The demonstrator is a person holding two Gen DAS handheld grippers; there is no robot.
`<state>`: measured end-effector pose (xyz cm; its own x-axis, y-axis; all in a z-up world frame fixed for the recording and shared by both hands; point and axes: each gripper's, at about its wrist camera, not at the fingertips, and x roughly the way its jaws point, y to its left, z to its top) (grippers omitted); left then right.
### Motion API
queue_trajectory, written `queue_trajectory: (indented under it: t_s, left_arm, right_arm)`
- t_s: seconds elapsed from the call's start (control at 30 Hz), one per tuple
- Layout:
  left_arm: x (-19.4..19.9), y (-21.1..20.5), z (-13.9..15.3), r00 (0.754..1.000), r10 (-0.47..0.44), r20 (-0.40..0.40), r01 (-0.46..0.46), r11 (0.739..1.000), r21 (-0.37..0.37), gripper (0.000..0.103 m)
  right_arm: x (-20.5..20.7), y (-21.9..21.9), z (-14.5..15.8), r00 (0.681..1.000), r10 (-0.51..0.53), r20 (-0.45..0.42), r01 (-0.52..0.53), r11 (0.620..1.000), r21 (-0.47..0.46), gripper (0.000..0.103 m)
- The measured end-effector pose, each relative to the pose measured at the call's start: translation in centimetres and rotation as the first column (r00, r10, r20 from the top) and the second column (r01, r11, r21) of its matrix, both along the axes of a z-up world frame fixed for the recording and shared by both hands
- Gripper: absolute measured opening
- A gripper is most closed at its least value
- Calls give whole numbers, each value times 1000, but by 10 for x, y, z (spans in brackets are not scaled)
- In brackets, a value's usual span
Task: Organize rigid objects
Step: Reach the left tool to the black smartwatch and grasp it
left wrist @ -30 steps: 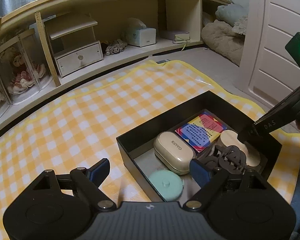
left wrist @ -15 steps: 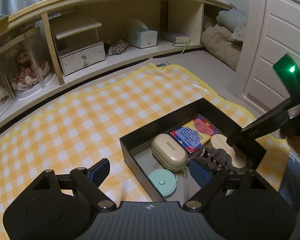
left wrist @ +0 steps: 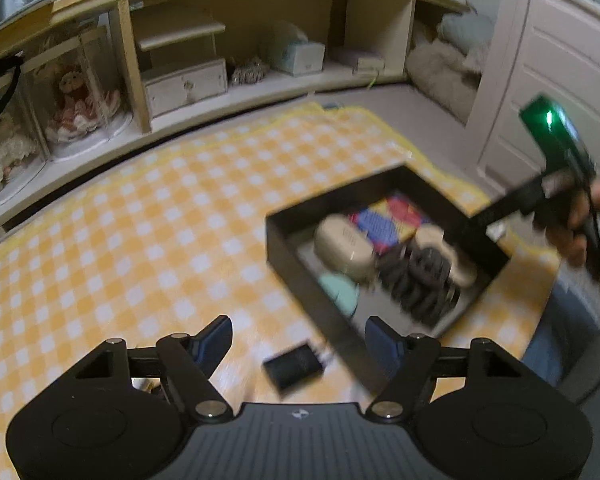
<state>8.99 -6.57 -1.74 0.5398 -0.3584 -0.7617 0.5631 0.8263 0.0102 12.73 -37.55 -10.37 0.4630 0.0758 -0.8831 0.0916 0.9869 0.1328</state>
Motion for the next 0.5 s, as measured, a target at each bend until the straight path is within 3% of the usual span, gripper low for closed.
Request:
queue_trajectory:
  t_s: [0.1, 0.2, 0.33, 0.43, 0.5]
  left_arm:
    - [-4, 15, -10, 999, 25, -23, -25, 999, 36, 73]
    - [-2, 28, -19, 998, 51, -48, -48, 996, 73, 57]
    - [8, 41, -34, 987, 138, -82, -131, 988, 87, 55]
    - [17, 51, -47, 962, 243, -127, -235, 969, 74, 55]
    - [23, 59, -56, 931, 328, -163, -322, 945, 63, 55]
  right_arm:
    - [0, 0, 0, 1000, 0, -1, 0, 1000, -2, 11]
    - [-1, 1, 0, 1000, -1, -2, 1, 1000, 0, 11]
    - [-2, 0, 0, 1000, -2, -3, 2, 1000, 0, 11]
    - [-2, 0, 0, 1000, -2, -4, 2, 1000, 1, 11]
    - [-2, 1, 0, 1000, -2, -4, 2, 1000, 1, 11]
